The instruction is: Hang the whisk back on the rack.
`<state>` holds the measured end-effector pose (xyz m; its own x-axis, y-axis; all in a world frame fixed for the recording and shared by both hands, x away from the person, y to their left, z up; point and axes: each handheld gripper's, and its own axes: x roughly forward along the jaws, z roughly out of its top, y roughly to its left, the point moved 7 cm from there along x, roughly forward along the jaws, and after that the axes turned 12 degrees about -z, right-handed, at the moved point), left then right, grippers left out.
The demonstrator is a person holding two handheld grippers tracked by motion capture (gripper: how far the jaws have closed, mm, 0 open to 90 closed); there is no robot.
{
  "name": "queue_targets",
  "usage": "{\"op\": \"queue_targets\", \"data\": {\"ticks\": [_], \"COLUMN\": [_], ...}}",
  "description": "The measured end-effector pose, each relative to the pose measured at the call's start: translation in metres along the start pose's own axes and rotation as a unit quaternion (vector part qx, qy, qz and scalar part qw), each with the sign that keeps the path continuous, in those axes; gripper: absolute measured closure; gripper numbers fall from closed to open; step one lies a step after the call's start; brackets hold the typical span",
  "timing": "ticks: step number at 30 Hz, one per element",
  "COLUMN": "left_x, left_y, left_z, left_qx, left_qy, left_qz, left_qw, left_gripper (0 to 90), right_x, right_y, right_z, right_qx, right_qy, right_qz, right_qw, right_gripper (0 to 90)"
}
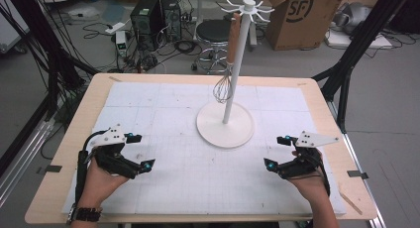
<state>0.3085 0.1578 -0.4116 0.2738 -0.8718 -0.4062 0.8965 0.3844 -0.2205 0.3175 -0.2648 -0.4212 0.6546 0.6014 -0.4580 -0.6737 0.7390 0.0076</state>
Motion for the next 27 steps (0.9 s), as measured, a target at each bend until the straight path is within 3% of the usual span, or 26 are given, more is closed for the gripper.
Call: {"op": "queue_targets", "data": {"ticks": [27], "left_x": [-0.0083], "left_y": [0.0016], "left_z": [-0.0044], "left_qx": [0.000], "left_qy": [0.001], "left_qz": [0.013], "left_qw": [0.9999], "left_gripper": [1.7], "right_x": [0.0075], "right_y": [0.0022], "right_z": [0.0017], "right_qx": [-0.004], "right_qy": [0.005], "right_qz": [0.003], "right_qw": [1.0000], "right_gripper": [2.7]}}
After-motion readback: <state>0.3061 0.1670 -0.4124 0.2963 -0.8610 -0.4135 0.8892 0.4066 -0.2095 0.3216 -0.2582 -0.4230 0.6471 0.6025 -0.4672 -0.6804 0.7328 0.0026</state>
